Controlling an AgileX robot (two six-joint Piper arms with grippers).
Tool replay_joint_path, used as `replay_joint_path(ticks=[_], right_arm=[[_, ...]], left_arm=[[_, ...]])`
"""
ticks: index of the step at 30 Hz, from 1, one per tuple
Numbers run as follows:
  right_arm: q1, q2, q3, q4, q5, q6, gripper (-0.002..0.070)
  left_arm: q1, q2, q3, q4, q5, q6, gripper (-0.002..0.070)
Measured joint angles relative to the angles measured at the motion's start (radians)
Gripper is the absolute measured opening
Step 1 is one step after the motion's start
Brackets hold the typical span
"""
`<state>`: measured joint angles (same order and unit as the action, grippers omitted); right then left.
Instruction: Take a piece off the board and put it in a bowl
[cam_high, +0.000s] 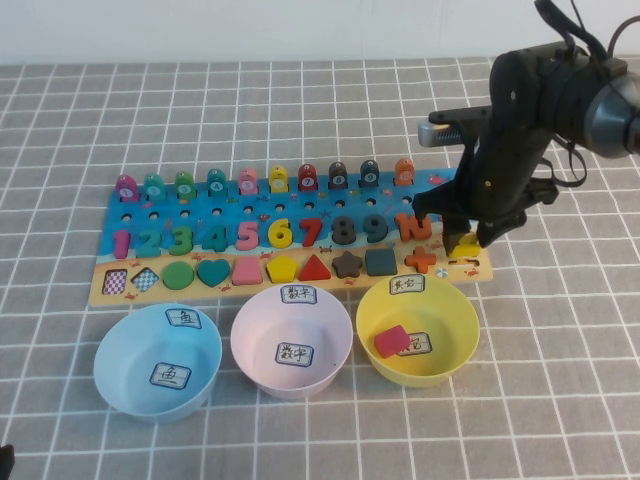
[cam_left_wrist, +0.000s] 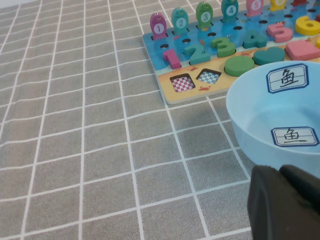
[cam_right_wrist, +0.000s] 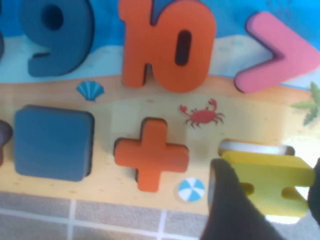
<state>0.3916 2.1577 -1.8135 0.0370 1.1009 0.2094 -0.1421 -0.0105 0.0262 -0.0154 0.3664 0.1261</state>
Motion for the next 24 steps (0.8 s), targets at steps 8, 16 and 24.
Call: replay_joint_path(ticks=[8,16,24], right_arm=[[0.000,-0.049,-0.002,-0.023,0.035,0.000,0.0290],[0.012,-0.190,0.071,-0.029,0.030,0.000,0.0289],[0.073,-0.423,0.342,-0.001,-0.183,0.000,0.0289]], left_arm=[[0.000,0.000,0.000,0.000,0.000,0.000,-0.0004],[0.000,0.000,0.000,0.000,0.000,0.000,-0.0004],[0.000,0.000,0.000,0.000,0.000,0.000,-0.0004]])
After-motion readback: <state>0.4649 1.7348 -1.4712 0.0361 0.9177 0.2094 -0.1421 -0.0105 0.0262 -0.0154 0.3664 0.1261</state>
